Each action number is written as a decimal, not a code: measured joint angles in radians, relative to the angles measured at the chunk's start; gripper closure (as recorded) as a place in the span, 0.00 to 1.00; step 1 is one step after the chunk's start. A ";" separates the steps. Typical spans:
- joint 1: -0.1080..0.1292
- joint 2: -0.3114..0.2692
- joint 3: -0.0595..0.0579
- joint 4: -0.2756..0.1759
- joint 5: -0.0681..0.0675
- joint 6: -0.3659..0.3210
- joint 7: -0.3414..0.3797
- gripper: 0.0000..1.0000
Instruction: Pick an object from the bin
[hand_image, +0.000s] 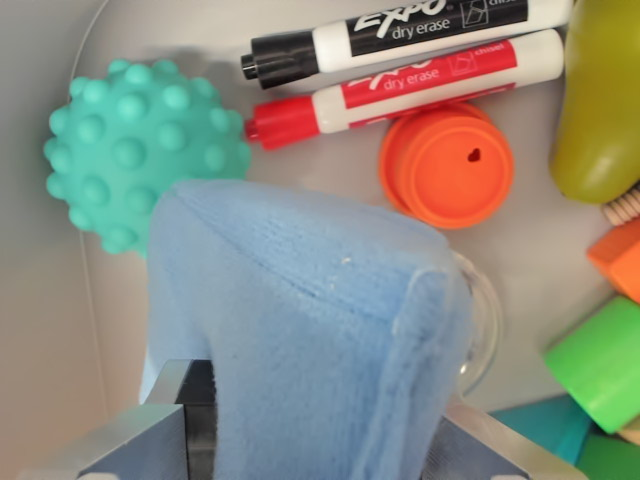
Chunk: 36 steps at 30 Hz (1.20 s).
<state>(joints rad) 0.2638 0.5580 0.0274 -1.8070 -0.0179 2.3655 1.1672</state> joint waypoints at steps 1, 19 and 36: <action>0.000 -0.008 0.000 0.000 0.000 -0.008 0.000 1.00; 0.000 -0.124 0.001 0.029 0.003 -0.154 -0.001 1.00; 0.000 -0.198 0.001 0.097 0.005 -0.294 -0.003 1.00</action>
<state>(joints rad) 0.2636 0.3600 0.0286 -1.7104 -0.0125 2.0720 1.1644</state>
